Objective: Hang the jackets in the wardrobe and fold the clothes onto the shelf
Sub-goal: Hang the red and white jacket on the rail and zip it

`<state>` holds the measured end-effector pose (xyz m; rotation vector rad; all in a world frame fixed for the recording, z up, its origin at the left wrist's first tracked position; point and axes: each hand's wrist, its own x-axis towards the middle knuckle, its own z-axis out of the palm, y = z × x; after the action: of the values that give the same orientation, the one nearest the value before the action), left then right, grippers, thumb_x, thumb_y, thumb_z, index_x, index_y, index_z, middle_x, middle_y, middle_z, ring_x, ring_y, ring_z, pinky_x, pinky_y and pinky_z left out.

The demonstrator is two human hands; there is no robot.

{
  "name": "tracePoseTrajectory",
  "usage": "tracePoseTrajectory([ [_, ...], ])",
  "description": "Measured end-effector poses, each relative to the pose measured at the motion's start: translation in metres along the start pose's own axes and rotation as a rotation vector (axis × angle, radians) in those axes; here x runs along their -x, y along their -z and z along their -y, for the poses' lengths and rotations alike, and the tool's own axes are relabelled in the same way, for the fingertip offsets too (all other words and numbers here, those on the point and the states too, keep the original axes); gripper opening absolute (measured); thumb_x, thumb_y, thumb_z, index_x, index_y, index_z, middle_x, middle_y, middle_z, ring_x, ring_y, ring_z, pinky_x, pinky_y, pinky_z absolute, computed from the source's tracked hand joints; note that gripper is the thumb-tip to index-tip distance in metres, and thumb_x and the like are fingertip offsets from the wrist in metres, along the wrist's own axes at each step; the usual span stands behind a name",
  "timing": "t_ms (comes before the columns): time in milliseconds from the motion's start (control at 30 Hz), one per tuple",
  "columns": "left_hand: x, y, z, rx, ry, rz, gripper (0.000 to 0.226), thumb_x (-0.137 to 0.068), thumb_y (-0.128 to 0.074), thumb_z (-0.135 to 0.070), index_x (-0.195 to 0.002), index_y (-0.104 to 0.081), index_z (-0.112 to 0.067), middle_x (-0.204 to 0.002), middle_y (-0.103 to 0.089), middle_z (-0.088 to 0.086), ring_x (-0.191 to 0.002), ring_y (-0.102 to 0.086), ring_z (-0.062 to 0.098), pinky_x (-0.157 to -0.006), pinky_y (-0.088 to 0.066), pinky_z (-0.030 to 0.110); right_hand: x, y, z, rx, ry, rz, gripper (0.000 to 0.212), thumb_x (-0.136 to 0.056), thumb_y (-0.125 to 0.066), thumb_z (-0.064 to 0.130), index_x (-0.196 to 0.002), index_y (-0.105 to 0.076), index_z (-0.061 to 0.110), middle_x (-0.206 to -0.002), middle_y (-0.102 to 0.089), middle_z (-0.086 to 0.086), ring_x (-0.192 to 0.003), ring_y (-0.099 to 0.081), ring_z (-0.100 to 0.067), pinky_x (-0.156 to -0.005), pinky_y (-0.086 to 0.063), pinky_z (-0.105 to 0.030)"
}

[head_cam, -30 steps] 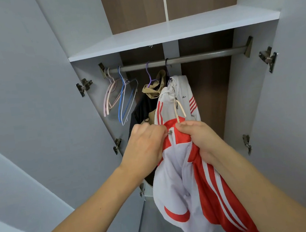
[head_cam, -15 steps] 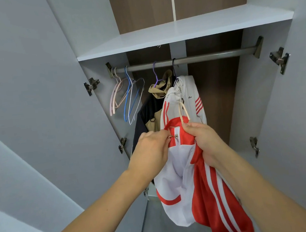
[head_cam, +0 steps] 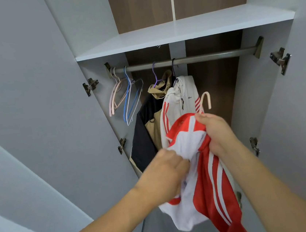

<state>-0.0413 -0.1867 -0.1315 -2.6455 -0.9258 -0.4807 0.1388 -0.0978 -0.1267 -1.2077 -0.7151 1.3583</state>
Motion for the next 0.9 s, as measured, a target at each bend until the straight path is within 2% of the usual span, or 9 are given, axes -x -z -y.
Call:
tracePoseTrajectory([
  [133,0.006,-0.003,0.003,0.291,0.209,0.150,0.023,-0.089,-0.044,-0.013,-0.088,-0.068,-0.014,-0.076,-0.063,0.000,-0.072,-0.055,0.020,-0.073,-0.048,0.035,-0.008,0.008,0.013,0.028,0.023,0.062,0.029,-0.089,-0.070,0.028,-0.112,-0.069,0.012,-0.101,-0.075,-0.012,-0.086,-0.074,-0.025,-0.075,-0.060,-0.037],
  [200,-0.007,-0.002,0.010,0.528,0.477,0.123,0.015,-0.096,-0.053,-0.030,-0.090,-0.063,-0.019,-0.079,-0.063,-0.007,-0.071,-0.054,0.008,-0.069,-0.044,0.029,-0.003,0.001,0.013,0.105,0.039,0.171,0.028,-0.091,-0.068,0.031,-0.111,-0.070,0.012,-0.098,-0.075,-0.010,-0.087,-0.074,-0.025,-0.077,-0.060,-0.038],
  [267,-0.024,-0.006,0.017,0.598,0.678,0.141,0.027,-0.090,-0.059,-0.051,-0.089,-0.056,-0.025,-0.081,-0.062,-0.011,-0.068,-0.055,0.004,-0.062,-0.040,0.024,0.002,-0.007,0.012,0.173,0.052,0.230,0.031,-0.092,-0.066,0.035,-0.115,-0.069,0.014,-0.103,-0.074,-0.010,-0.094,-0.073,-0.028,-0.087,-0.058,-0.043],
  [400,-0.041,-0.016,0.014,0.738,0.695,0.152,0.036,-0.094,-0.060,-0.041,-0.069,-0.052,-0.016,-0.067,-0.060,0.002,-0.054,-0.047,0.001,-0.053,-0.036,0.023,0.005,-0.009,0.015,0.248,0.037,0.223,0.043,-0.089,-0.067,0.045,-0.123,-0.064,0.018,-0.117,-0.069,-0.009,-0.106,-0.067,-0.031,-0.095,-0.053,-0.051],
  [500,-0.047,-0.017,0.014,0.855,0.677,0.129,0.035,-0.095,-0.056,-0.028,-0.069,-0.054,-0.004,-0.064,-0.061,0.009,-0.055,-0.049,0.007,-0.054,-0.039,0.024,0.007,-0.002,0.017,0.157,0.055,0.249,0.039,-0.090,-0.066,0.043,-0.116,-0.068,0.014,-0.108,-0.073,-0.012,-0.096,-0.072,-0.031,-0.090,-0.056,-0.048],
  [633,-0.045,-0.013,0.020,1.134,0.953,-0.093,0.029,-0.091,-0.057,-0.017,-0.062,-0.056,-0.010,-0.052,-0.053,0.002,-0.050,-0.049,0.015,-0.057,-0.042,0.028,0.008,0.014,0.013,0.169,0.175,0.164,0.028,-0.094,-0.062,0.043,-0.089,-0.076,0.019,-0.092,-0.076,-0.006,-0.090,-0.073,-0.023,-0.091,-0.056,-0.043],
  [733,-0.033,-0.004,0.033,1.427,1.191,-0.319,0.023,-0.093,-0.054,-0.020,-0.071,-0.056,-0.012,-0.056,-0.052,0.004,-0.052,-0.049,0.016,-0.057,-0.046,0.028,0.011,0.030,0.003,0.329,0.316,0.075,0.031,-0.096,-0.059,0.036,-0.075,-0.075,0.018,-0.081,-0.074,0.004,-0.091,-0.068,-0.009,-0.097,-0.047,-0.037],
  [833,-0.031,0.006,0.044,1.651,1.220,-0.416,0.026,-0.099,-0.050,-0.025,-0.081,-0.059,-0.009,-0.060,-0.055,0.003,-0.058,-0.056,0.014,-0.067,-0.053,0.029,0.020,0.036,-0.012,0.368,0.357,0.082,0.031,-0.093,-0.063,0.035,-0.073,-0.072,0.013,-0.064,-0.065,0.007,-0.060,-0.058,-0.005,-0.079,-0.047,-0.031],
  [900,-0.037,0.011,0.044,1.711,1.171,-0.448,0.029,-0.101,-0.050,-0.025,-0.083,-0.062,-0.005,-0.061,-0.057,0.005,-0.058,-0.058,0.014,-0.070,-0.054,0.031,0.030,0.032,-0.023,0.351,0.324,0.148,0.018,-0.091,-0.067,0.035,-0.080,-0.077,0.025,-0.072,-0.070,0.010,-0.065,-0.063,-0.003,-0.075,-0.049,-0.028],
])
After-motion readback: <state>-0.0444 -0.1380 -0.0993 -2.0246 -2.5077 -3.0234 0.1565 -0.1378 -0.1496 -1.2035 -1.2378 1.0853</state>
